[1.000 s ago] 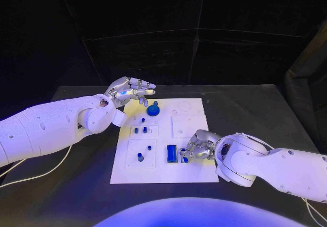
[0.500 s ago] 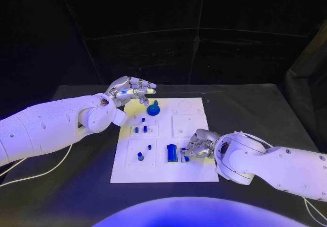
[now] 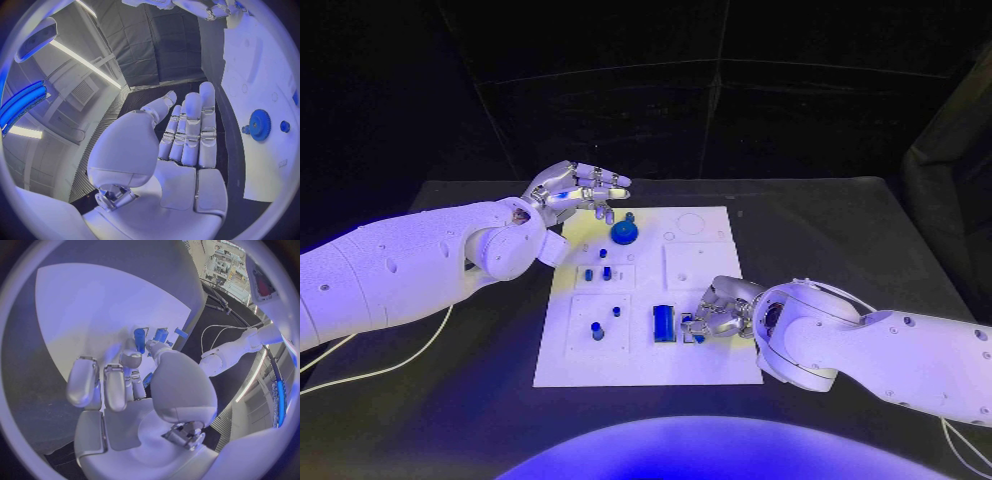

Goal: Assemble the parts on the task board

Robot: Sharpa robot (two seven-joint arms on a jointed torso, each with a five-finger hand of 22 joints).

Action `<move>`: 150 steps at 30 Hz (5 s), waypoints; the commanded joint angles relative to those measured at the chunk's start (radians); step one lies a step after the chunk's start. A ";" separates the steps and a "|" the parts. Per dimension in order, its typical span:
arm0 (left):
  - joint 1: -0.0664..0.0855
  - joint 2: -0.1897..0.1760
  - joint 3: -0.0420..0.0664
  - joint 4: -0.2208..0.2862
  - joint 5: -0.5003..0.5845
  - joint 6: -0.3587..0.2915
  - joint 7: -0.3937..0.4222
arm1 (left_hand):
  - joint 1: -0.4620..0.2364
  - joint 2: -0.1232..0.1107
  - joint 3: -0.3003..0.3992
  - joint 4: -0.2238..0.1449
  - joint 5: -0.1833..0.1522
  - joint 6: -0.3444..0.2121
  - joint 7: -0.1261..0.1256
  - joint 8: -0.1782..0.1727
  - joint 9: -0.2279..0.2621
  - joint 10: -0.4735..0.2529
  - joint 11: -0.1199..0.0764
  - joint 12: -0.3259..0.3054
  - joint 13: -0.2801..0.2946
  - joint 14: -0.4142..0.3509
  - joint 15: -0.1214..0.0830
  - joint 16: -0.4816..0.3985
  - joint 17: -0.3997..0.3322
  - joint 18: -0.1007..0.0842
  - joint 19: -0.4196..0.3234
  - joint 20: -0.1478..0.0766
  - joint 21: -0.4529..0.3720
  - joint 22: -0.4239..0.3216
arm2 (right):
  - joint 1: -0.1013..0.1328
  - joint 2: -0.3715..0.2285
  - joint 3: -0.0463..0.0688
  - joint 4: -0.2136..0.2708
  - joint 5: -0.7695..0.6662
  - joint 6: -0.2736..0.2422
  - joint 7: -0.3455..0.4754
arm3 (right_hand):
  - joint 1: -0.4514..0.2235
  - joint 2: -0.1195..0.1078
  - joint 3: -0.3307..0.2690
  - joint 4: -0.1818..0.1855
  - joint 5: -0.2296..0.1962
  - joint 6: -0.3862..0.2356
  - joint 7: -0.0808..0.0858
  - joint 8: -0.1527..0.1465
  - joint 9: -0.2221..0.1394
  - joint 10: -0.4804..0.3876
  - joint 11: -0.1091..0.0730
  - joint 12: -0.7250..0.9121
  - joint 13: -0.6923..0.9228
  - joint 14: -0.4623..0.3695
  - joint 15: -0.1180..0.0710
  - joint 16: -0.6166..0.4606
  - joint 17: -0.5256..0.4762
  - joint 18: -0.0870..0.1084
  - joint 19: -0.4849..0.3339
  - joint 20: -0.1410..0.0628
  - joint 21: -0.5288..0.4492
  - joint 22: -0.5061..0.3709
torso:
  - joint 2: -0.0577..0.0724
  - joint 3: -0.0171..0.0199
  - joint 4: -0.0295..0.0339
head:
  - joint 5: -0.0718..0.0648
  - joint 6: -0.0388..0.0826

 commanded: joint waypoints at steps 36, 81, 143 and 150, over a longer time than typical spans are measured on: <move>0.002 0.001 0.001 0.002 0.005 0.021 -0.009 | 0.004 0.002 -0.007 -0.001 -0.002 -0.007 -0.002 0.007 -0.001 -0.009 0.000 0.004 -0.001 -0.010 0.000 -0.005 -0.002 0.012 -0.008 -0.002 -0.004 -0.001 | 0.000 0.011 0.000 -0.004 -0.018 0.010 0.002 | -0.069 0.036 -0.100 0.047 -0.017 0.031 -0.009 0.006 0.012 0.037 -0.005 0.050 0.057 0.067 -0.010 0.017 0.055 -0.017 0.017 -0.006 0.014 0.020 | 0.000 -0.0005 0.0002 | -0.003 -0.004; 0.002 0.002 0.001 -0.002 0.005 0.026 -0.014 | 0.001 0.004 -0.008 0.001 -0.002 -0.008 -0.001 0.008 -0.001 -0.011 0.000 0.005 -0.001 -0.011 0.001 -0.004 -0.003 0.012 -0.009 -0.001 -0.005 -0.002 | 0.001 -0.051 0.000 0.040 -0.045 -0.003 0.011 | -0.075 0.078 -0.249 0.070 -0.136 0.037 -0.012 -0.005 0.022 0.042 -0.006 0.044 0.077 0.067 -0.011 0.017 0.059 -0.018 0.018 -0.006 0.014 0.027 | -0.002 -0.0011 0.0002 | -0.008 -0.002; -0.152 0.003 0.124 0.182 0.151 -0.652 0.134 | -0.984 0.042 -0.391 0.156 -0.050 -0.706 -0.209 -0.167 -0.070 -0.747 -0.130 -0.376 -0.076 -0.945 -0.039 -0.983 -0.537 -0.169 -0.979 -0.064 -0.566 -0.646 | 0.075 0.075 0.056 -0.292 1.230 -0.493 1.188 | -0.797 0.102 -0.239 -0.210 -0.407 -0.824 -0.056 -0.339 -0.405 -1.091 0.023 -0.960 -1.018 -1.205 0.082 -1.426 -1.307 -0.093 -1.186 -0.023 -1.365 -1.137 | -0.087 0.0003 0.0012 | -0.004 0.225; -0.168 -0.008 0.139 0.230 0.139 -0.723 0.138 | -1.061 0.042 -0.391 0.156 -0.050 -0.763 -0.209 -0.167 -0.070 -0.804 -0.130 -0.376 -0.076 -0.997 -0.039 -0.983 -0.537 -0.169 -1.024 -0.136 -0.566 -0.729 | 0.074 0.072 0.057 -0.279 1.237 -0.510 1.193 | -0.878 0.102 -0.239 -0.210 -0.407 -0.878 -0.056 -0.339 -0.405 -1.152 0.023 -0.960 -1.018 -1.268 0.082 -1.426 -1.307 -0.093 -1.241 -0.023 -1.365 -1.137 | -0.087 0.0003 0.0012 | -0.004 0.225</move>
